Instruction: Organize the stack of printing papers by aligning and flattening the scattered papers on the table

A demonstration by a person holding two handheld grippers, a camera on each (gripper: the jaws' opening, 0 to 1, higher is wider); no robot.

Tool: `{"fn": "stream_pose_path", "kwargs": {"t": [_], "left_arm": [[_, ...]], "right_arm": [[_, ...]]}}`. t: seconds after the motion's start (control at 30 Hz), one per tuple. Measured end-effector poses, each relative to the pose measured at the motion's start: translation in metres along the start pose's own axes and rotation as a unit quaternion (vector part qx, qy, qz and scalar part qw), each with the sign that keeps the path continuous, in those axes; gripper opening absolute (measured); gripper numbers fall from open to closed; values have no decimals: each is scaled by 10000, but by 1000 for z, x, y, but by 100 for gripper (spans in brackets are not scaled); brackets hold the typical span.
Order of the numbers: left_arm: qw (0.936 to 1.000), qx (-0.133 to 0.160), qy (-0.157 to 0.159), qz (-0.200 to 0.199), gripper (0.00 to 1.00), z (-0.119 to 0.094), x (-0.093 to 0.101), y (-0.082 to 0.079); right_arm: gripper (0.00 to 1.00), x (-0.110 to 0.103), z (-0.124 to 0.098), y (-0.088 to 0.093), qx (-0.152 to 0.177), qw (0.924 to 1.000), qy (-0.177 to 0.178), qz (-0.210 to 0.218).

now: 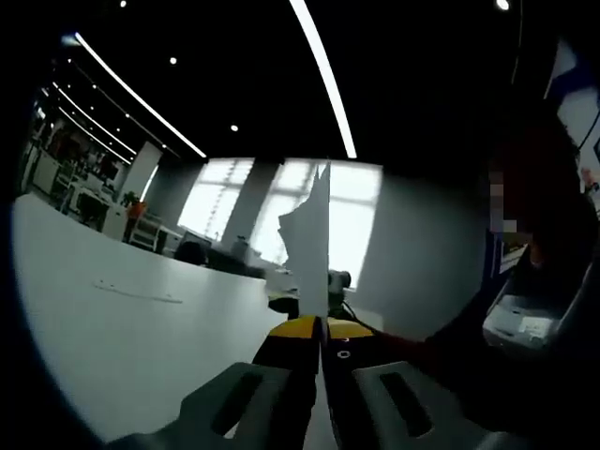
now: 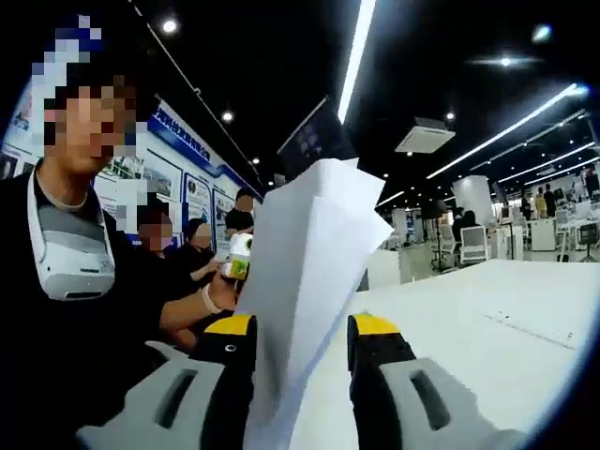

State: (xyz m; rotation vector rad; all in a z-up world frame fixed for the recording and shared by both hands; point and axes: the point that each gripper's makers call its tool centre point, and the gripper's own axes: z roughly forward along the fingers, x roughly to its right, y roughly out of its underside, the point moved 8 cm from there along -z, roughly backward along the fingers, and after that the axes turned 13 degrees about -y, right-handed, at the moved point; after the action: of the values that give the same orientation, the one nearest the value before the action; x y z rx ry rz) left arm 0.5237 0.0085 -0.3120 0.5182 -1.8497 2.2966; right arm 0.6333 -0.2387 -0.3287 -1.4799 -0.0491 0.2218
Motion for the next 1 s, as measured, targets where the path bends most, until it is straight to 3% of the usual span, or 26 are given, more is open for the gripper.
{"fn": "stream_pose_path", "kwargs": {"t": [0.27, 0.37, 0.47, 0.6, 1.0], "left_arm": [[9996, -98, -117, 225, 5, 4, 2, 4], [9997, -98, -116, 213, 5, 2, -2, 3], [9997, -87, -137, 209, 5, 2, -2, 5], [9997, -63, -159, 194, 5, -4, -8, 1], [9995, -80, -210, 217, 5, 4, 0, 12]], "right_arm": [[33, -5, 6, 4, -89, 9999, -89, 23], [32, -6, 7, 5, -116, 9999, -91, 88], [25, -7, 8, 7, -169, 9998, -81, 102], [25, -6, 7, 8, -174, 9997, -87, 136], [16, -4, 6, 11, -321, 9994, 1, 102]]}}
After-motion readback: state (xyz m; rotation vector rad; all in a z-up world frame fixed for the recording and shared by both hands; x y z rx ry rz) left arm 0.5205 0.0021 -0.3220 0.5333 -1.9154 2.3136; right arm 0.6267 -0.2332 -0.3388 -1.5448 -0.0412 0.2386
